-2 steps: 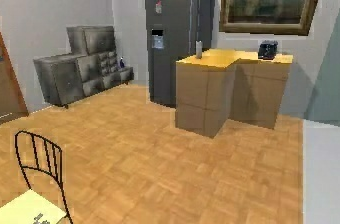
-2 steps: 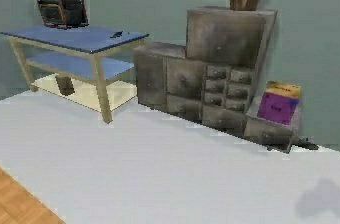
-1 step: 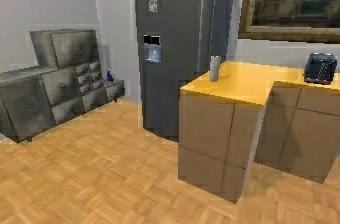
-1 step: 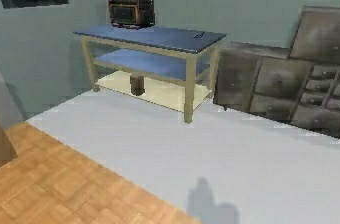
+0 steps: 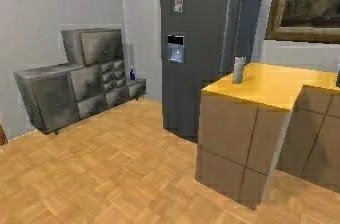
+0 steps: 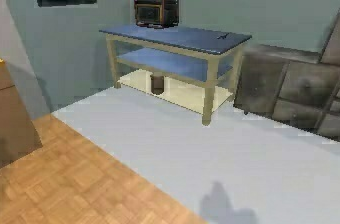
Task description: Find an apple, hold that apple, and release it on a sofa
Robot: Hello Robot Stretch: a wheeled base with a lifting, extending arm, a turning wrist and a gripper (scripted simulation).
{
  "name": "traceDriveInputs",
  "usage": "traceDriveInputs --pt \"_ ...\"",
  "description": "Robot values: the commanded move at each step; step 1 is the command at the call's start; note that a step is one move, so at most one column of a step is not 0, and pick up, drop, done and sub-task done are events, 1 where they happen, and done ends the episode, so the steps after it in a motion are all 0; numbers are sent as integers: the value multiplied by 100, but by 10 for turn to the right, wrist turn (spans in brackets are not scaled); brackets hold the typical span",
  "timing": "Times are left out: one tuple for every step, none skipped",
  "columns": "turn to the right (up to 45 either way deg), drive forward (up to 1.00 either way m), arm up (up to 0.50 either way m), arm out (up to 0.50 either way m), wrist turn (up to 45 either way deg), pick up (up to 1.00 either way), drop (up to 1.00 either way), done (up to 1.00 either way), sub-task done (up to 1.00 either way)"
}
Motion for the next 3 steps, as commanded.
traceDriveInputs --pt "0 20 0 0 0 0 0 0 0" --pt "-450 0 0 0 0 0 0 0 0" --pt "-30 0 0 0 0 0 0 0 0"
